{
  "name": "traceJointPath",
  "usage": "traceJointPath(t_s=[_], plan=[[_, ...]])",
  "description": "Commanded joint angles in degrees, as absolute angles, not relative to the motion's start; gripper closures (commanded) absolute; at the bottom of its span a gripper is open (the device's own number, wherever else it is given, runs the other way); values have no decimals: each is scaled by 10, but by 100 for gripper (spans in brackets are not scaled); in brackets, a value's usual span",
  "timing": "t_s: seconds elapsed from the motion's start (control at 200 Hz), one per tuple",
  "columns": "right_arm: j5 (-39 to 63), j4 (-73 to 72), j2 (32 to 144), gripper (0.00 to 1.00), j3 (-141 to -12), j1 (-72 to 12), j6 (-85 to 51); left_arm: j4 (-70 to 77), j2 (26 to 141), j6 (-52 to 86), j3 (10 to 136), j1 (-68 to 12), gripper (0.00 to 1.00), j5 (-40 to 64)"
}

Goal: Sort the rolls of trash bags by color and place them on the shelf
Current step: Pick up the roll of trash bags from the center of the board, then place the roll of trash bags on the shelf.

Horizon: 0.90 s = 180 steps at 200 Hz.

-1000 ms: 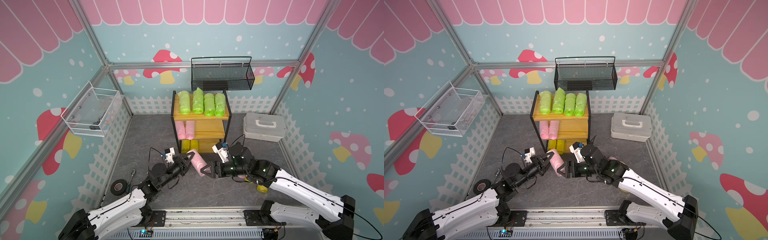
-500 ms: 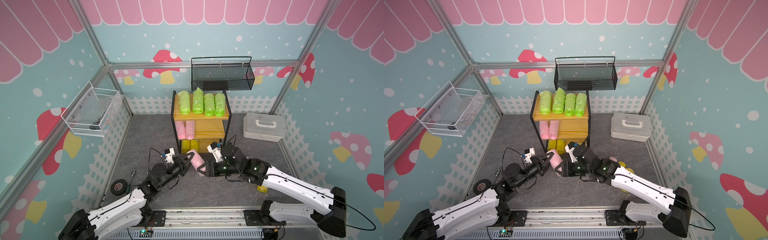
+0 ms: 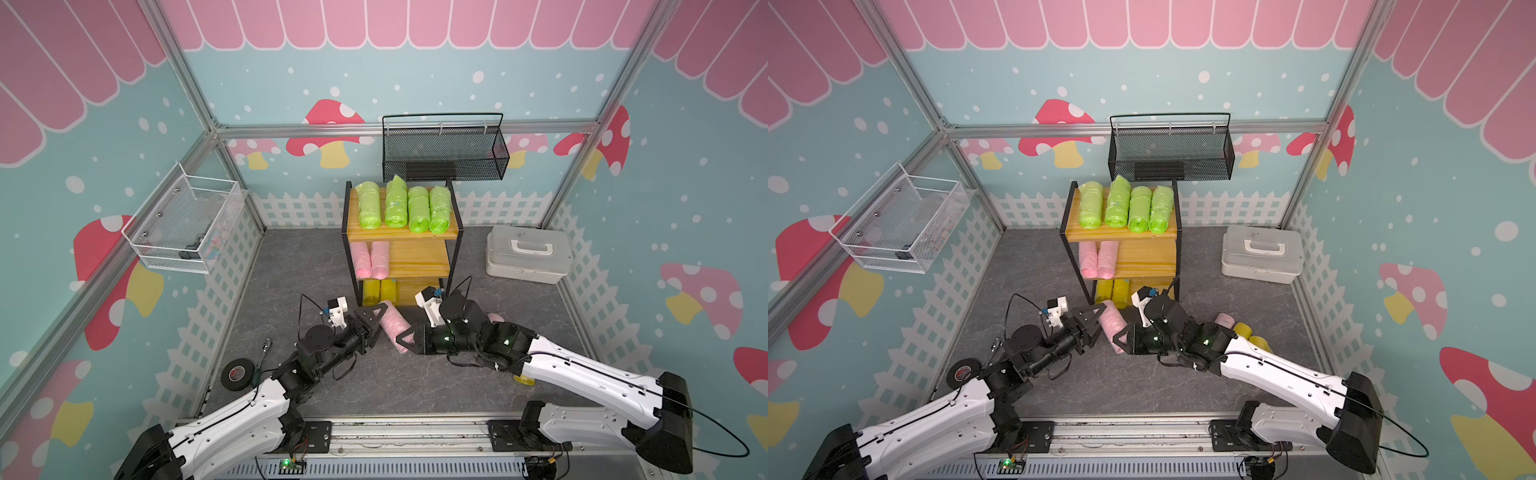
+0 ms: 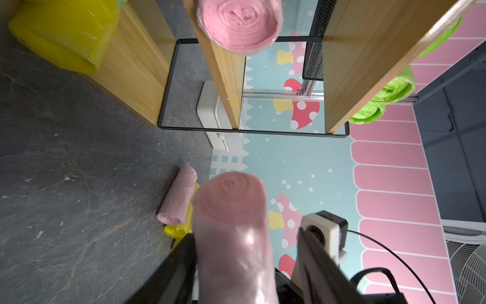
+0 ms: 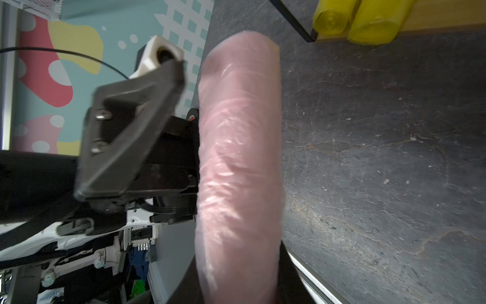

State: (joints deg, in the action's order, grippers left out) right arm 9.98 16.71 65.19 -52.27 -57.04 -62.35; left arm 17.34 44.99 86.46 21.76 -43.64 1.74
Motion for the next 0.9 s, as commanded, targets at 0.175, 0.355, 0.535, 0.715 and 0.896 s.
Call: traceJointPath(t_s=[0.175,0.355,0.535,0.715,0.896], plan=[[31,22,639,100,-495,-556,-668,-214,314,699,332,-433,10,-117],[13,-113,656,100,-460,-530,-709,-232,252,708,296,-433,11,-127],[25,-216,686,100,-446,-490,-751,-241,233,709,282,-433,11,-121],[56,-284,737,100,-461,-446,-781,-242,239,696,286,-433,11,-116],[64,-318,785,100,-486,-425,-796,-249,240,686,289,-433,11,-114]])
